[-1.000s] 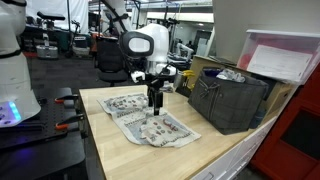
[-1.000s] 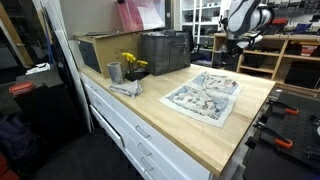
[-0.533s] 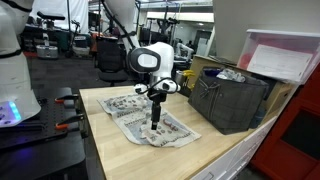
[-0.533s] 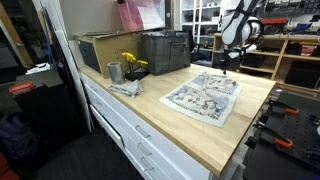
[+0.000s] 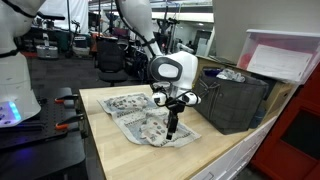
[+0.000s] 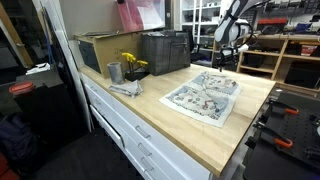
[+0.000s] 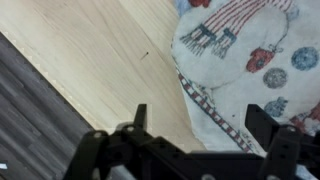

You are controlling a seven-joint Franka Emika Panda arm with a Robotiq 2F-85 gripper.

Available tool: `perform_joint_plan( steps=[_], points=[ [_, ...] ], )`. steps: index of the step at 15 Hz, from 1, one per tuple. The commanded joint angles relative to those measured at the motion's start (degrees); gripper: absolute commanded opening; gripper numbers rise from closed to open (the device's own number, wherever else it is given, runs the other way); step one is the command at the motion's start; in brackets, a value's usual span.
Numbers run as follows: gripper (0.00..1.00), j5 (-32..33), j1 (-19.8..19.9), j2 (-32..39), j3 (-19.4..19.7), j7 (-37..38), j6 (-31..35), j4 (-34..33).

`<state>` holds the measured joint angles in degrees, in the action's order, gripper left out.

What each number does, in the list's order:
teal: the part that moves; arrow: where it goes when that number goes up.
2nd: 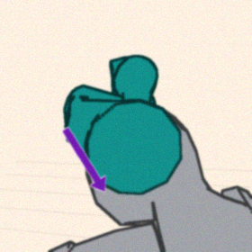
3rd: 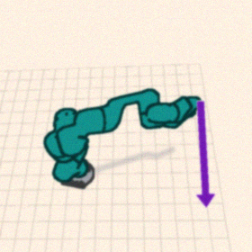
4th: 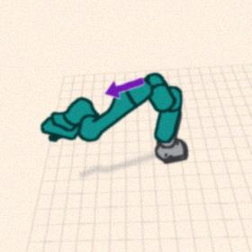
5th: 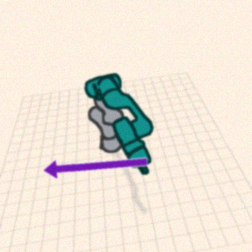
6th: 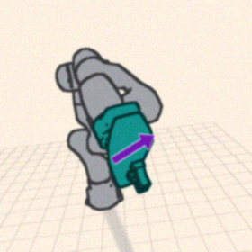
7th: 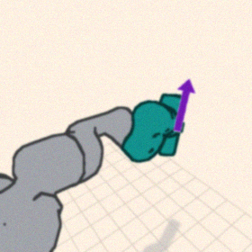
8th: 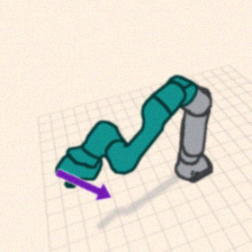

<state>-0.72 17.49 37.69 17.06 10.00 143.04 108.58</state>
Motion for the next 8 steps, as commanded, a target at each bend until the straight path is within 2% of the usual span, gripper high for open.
perform_joint_plan(
  steps=[1,4,8],
  points=[
    [1.0,-3.5,3.7,5.3,-2.1,-1.7,-6.5,-9.4],
    [1.0,-6.2,5.5,8.1,-3.0,-1.3,-10.5,-14.2],
    [1.0,-7.8,6.8,10.8,-3.5,-1.7,-12.4,-18.1]
  ],
)
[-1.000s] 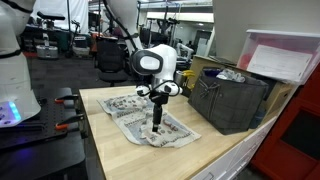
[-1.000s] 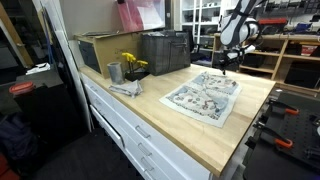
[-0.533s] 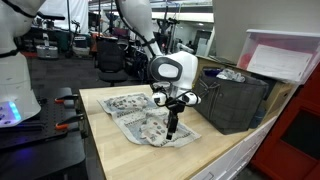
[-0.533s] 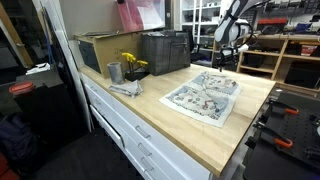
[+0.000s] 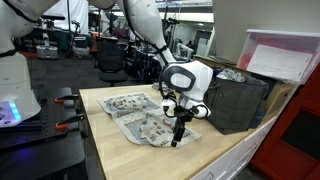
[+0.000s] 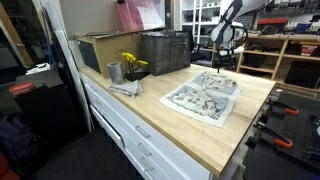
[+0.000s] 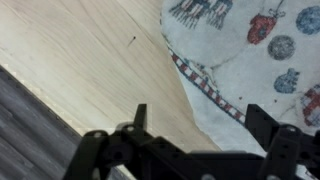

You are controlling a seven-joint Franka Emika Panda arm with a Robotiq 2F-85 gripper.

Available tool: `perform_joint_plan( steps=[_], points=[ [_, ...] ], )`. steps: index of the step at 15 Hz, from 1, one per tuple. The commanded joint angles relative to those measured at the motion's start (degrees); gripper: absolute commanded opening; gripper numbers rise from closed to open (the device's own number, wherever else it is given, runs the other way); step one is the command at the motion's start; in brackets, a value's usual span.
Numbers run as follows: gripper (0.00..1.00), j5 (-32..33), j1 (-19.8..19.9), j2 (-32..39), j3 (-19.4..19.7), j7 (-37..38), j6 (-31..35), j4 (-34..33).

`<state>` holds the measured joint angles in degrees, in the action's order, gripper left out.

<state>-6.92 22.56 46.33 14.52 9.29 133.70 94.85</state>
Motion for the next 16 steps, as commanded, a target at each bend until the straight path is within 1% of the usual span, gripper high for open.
perform_joint_plan(
  steps=[1,3,9,13,16],
  points=[
    [1.0,-1.8,1.9,2.8,-1.1,-1.1,-3.1,-5.1],
    [1.0,-2.1,2.5,3.5,-2.0,-2.6,-2.2,-6.2],
    [1.0,0.1,1.6,6.2,-3.8,-9.3,-1.2,-12.1],
    [1.0,3.5,0.9,9.8,-4.5,-15.0,-1.3,-18.2],
    [1.0,5.9,1.3,13.1,-5.7,-19.7,-1.1,-23.0]
  ],
)
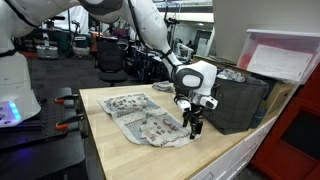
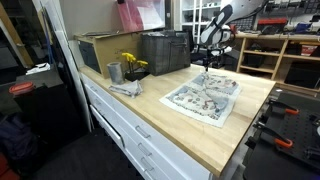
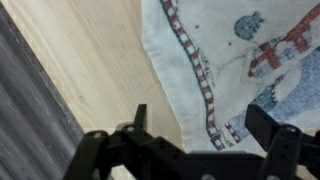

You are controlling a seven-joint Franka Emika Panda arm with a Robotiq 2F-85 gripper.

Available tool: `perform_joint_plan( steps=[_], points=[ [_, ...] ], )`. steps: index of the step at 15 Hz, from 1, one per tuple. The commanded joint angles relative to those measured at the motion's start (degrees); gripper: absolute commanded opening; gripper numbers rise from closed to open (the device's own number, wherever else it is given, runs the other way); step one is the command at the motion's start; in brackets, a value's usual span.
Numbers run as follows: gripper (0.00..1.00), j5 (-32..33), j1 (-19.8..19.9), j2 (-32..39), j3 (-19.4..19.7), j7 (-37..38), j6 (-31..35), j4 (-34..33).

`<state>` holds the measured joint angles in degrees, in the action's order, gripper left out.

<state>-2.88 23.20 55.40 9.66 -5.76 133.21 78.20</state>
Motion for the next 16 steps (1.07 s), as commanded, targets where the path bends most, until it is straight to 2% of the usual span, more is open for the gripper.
perform_joint_plan(
  steps=[1,6,12,13,14,16],
  points=[
    [1.0,2.3,0.9,5.1,-1.2,-6.1,-0.6,-7.8],
    [1.0,2.2,2.6,10.6,-3.7,-12.6,-2.0,-15.8],
    [1.0,1.1,4.1,14.8,-5.9,-14.2,-4.9,-22.1],
    [0.75,1.2,4.3,15.1,-5.9,-14.4,-5.9,-22.9],
    [0.74,1.1,4.4,15.5,-6.1,-14.6,-6.9,-23.6],
    [0.59,0.9,4.5,15.9,-6.5,-14.5,-8.7,-24.4]
  ],
)
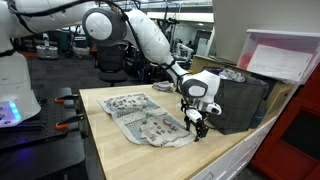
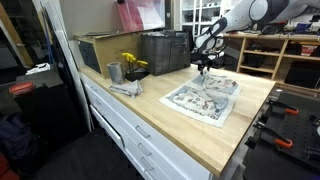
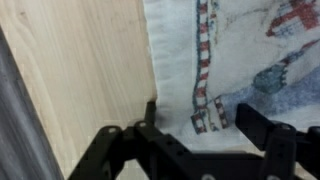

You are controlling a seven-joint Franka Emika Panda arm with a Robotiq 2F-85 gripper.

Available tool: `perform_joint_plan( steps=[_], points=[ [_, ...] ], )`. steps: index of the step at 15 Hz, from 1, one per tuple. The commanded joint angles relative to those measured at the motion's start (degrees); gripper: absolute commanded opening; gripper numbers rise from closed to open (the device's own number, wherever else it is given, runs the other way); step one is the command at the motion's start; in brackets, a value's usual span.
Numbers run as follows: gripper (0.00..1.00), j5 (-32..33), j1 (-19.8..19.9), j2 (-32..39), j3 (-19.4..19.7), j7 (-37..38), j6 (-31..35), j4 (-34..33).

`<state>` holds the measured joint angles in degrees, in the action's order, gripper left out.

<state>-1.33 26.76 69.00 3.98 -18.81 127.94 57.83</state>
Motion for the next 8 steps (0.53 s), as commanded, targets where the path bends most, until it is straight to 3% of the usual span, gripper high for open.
perform_joint_plan(
  steps=[1,8],
  points=[
    [0.52,-0.7,0.9,2.3,-0.8,-1.4,-3.9,-4.2],
    [0.01,1.4,0.1,-0.1,1.3,0.1,-1.9,-0.6]
  ],
)
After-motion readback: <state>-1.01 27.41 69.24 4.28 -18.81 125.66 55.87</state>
